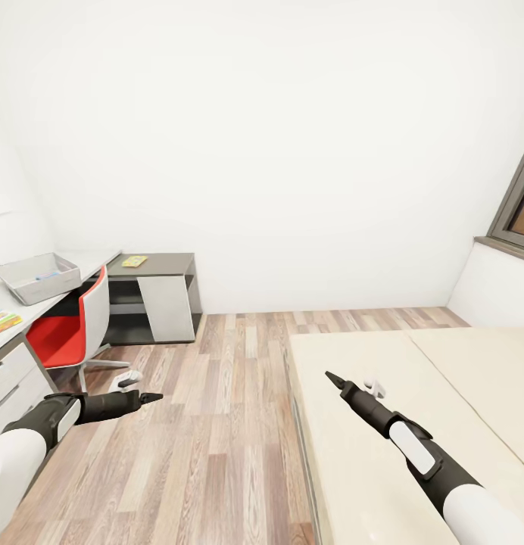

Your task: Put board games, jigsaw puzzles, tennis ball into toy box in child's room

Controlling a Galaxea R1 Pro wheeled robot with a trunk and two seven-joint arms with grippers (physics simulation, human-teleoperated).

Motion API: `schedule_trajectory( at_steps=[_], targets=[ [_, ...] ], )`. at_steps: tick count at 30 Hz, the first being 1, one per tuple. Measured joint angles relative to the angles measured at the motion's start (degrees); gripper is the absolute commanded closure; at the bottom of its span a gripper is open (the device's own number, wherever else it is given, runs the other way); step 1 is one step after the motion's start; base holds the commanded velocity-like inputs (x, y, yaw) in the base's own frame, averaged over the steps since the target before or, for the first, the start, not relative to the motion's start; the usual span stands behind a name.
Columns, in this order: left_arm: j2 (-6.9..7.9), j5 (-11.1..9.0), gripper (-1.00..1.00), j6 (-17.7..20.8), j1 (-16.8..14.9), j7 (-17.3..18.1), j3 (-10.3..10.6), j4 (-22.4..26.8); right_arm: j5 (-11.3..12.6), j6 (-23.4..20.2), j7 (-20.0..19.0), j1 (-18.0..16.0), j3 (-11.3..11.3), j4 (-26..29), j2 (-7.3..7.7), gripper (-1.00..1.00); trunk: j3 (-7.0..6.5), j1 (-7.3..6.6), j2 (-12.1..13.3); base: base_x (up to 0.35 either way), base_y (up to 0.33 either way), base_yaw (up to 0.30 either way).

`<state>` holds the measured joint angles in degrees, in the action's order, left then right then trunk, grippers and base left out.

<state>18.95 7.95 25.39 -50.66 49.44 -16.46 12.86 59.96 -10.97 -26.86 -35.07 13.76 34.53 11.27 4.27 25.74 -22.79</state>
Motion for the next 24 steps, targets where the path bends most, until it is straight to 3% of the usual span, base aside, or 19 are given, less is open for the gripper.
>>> schedule_trajectory(
  at_steps=[24],
  targets=[
    [-0.02, 0.00, -1.00, 0.00, 0.00, 0.00, 0.03, 0.00, -0.01, 0.00, -0.07, 0.04, 0.04, 0.00, 0.00, -1.00, -0.99, 0.00, 0.00, 0.000, 0.000, 0.031]
  ],
)
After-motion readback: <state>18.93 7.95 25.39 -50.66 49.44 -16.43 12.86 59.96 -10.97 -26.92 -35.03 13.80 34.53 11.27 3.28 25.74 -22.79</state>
